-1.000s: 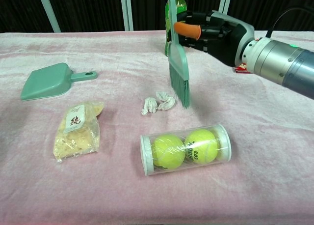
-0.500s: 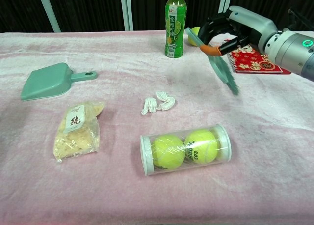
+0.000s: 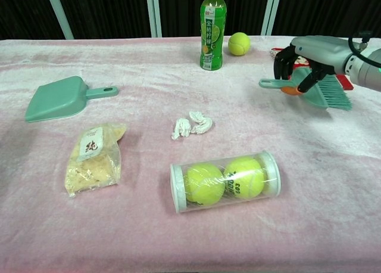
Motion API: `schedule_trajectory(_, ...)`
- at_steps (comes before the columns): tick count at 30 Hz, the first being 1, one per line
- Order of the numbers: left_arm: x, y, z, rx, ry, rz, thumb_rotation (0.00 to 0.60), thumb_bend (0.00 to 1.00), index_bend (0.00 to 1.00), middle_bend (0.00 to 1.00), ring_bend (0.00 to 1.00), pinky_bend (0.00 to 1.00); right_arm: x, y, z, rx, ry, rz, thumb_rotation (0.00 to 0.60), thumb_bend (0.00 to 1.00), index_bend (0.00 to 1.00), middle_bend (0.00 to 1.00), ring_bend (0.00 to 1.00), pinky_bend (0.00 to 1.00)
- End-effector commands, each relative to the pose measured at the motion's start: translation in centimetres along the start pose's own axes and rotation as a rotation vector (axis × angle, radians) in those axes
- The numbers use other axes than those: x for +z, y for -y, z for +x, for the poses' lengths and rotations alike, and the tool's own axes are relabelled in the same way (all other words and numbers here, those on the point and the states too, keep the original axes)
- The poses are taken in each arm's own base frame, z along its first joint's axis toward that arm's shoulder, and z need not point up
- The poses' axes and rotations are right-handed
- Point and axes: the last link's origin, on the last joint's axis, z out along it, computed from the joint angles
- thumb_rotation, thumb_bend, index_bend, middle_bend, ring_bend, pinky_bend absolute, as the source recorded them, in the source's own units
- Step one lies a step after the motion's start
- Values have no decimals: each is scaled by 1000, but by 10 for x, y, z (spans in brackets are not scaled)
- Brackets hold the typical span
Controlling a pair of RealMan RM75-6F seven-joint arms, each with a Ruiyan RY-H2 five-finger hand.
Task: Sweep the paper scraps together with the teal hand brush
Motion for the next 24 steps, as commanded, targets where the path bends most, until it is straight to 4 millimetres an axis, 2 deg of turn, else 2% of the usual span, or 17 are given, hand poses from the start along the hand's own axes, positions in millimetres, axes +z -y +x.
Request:
schedule_trajectory(1, 0, 0, 0, -1, 1, 2, 600, 309, 156, 76, 8, 262, -2, -3, -5, -13, 121, -56, 600, 504, 739, 694, 401, 155)
schedule_trajectory(4, 0, 0, 0, 0, 0, 2, 600, 309, 156, 76, 9, 263, -2, -1, -8, 3, 155, -72, 600, 487, 739, 687, 402, 155)
schedule_trajectory(8, 0, 0, 0, -1, 0, 2, 600, 309, 156, 76, 9, 267, 0, 3, -11, 11, 169, -87, 600, 360, 693, 637, 396, 155)
schedule_trajectory(11, 0, 0, 0, 0, 1, 2, 600, 309, 156, 76, 8, 267, 0, 4, -12, 11, 184, -93, 600, 259, 566, 557, 356, 155)
schedule_trajectory(14, 0, 0, 0, 2, 3, 2, 600, 309, 156, 76, 8, 267, -4, 4, -15, 22, 278, -101, 600, 184, 367, 403, 274, 152)
schedule_trajectory(17, 0, 0, 0, 4, 4, 2, 600, 309, 156, 76, 8, 267, -5, 6, -13, 51, 323, -111, 600, 158, 206, 249, 211, 151)
schedule_trajectory(22, 0, 0, 0, 4, 1, 2, 600, 309, 156, 76, 8, 267, -5, 7, -10, 61, 323, -128, 600, 125, 103, 107, 172, 151)
schedule_trajectory(24, 0, 0, 0, 4, -1, 3, 600, 309, 156, 76, 9, 267, -6, 8, -3, 90, 285, -137, 600, 116, 83, 81, 170, 151)
